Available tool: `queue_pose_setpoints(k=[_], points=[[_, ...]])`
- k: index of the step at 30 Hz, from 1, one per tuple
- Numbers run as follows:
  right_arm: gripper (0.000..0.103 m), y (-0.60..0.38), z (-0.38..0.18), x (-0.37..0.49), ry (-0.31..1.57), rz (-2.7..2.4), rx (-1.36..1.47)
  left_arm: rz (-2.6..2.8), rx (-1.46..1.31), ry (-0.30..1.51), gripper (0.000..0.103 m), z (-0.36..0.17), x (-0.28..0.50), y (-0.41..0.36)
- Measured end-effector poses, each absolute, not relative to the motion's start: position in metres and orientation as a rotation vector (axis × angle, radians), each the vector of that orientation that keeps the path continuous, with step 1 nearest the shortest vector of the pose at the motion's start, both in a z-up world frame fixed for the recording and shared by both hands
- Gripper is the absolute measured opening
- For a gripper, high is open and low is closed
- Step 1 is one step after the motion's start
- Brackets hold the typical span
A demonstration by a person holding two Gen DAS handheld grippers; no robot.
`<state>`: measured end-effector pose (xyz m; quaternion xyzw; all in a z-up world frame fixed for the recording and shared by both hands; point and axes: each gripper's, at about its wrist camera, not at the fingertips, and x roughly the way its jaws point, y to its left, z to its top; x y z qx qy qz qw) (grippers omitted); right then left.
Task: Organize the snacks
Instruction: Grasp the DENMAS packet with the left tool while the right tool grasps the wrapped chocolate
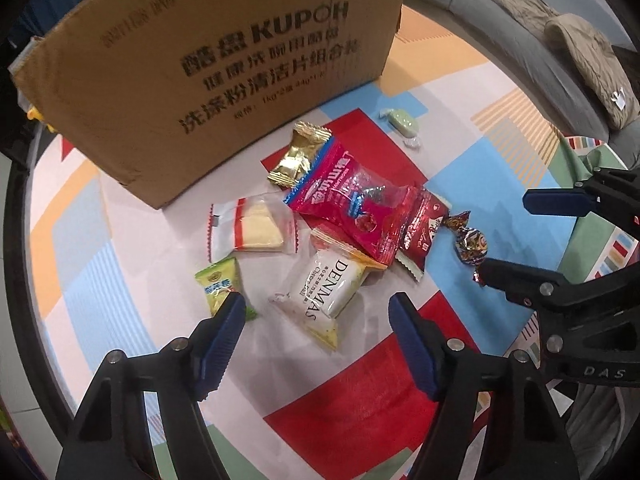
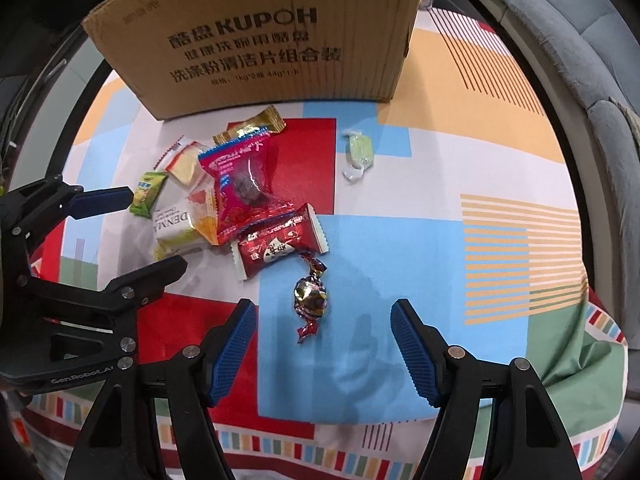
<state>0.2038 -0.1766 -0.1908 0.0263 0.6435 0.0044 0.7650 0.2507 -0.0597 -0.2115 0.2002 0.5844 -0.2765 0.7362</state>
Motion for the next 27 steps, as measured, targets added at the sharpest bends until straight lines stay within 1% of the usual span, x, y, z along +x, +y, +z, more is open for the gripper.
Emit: queue_pose_setpoints(k=[1,3,8,10,12,13,16,18,20,21,22,27], points=[[0.065,-0.176,-0.193,0.204,1.403,0.010,0.057,-0.609,0.439,1.289,0.071,-0.213,0.252,-0.060],[0.056,-0.176,-0.200,0.206,1.419,0.010,0.059,-0.611,0.437,1.301,0.069,-0.218,0.255,-0.060],[0.052,-0.175,-0.214,0.210,1.445,0.013,0.080,-0.624,0.434,1.319,0.061,-0.227,0.260,-0.064],[0.049,-0.175,-0.215,0.211,1.446,0.015,0.080,-0.629,0.433,1.329,0.056,-0.231,0.260,-0.066],[0.043,-0.174,-0.219,0.213,1.452,0.019,0.080,-0.630,0.433,1.338,0.053,-0.235,0.262,-0.068],[0.042,-0.173,-0.221,0.212,1.455,0.019,0.081,-0.631,0.431,1.341,0.053,-0.236,0.262,-0.068],[0.033,-0.172,-0.226,0.212,1.461,0.022,0.085,-0.626,0.426,1.334,0.051,-0.235,0.262,-0.067],[0.023,-0.172,-0.229,0.211,1.459,0.024,0.082,-0.618,0.423,1.330,0.048,-0.235,0.261,-0.067],[0.023,-0.171,-0.230,0.212,1.450,0.035,0.076,-0.616,0.417,1.330,0.046,-0.234,0.258,-0.067],[0.023,-0.172,-0.230,0.212,1.444,0.038,0.079,-0.616,0.413,1.331,0.042,-0.234,0.256,-0.067],[0.023,-0.172,-0.230,0.212,1.444,0.038,0.079,-0.617,0.410,1.332,0.036,-0.234,0.255,-0.068],[0.023,-0.175,-0.224,0.214,1.425,0.040,0.076,-0.598,0.393,1.337,0.034,-0.232,0.248,-0.067]])
